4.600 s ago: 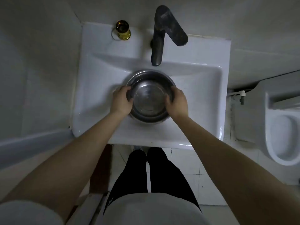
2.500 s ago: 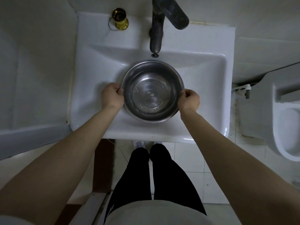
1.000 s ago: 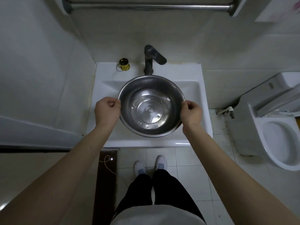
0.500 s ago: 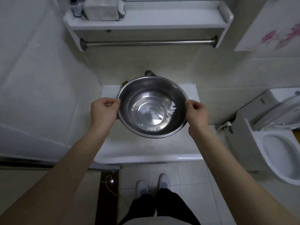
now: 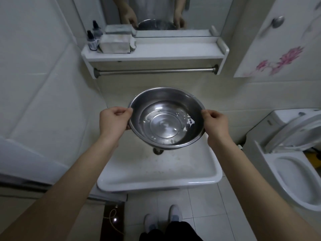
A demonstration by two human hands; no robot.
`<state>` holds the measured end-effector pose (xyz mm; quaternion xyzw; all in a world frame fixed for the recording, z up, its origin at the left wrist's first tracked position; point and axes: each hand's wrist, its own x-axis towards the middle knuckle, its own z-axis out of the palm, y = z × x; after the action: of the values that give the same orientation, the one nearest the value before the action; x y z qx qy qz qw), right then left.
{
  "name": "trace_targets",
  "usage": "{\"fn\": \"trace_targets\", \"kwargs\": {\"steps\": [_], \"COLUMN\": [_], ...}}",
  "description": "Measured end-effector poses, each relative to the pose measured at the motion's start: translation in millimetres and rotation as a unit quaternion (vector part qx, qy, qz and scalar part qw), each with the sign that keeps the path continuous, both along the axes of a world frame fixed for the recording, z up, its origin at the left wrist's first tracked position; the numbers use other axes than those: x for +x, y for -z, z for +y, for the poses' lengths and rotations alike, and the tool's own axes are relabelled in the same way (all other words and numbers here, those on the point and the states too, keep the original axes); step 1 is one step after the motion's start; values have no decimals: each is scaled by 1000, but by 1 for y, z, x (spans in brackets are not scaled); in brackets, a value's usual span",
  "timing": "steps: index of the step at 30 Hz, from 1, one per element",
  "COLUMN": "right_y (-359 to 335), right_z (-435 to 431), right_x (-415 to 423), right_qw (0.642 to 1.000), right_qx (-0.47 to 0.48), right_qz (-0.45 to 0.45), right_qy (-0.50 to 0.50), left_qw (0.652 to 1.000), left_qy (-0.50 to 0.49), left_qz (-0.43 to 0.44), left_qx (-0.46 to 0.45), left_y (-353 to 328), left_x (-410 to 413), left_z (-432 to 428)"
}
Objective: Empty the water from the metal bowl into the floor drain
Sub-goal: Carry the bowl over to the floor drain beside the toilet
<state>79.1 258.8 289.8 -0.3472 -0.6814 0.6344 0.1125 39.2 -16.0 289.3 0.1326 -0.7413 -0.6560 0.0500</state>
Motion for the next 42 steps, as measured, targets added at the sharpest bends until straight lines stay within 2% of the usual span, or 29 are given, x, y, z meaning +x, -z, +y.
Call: {"fn": "trace_targets", "kwargs": {"steps": [17,42], "right_y": [-39,-32], "right_z": [31,200], "right_x": [54,141], "right_qw": [999,992], "right_qx": [2,7], "right_qz": [18,27], "right_qy": [46,126], "left_qw": [998,994], "left_qy": [39,110], "left_qz": [2,1], "left_qx": [42,7], "left_y": [-25,-22], "left_x": [14,69], "left_z": [44,223]}}
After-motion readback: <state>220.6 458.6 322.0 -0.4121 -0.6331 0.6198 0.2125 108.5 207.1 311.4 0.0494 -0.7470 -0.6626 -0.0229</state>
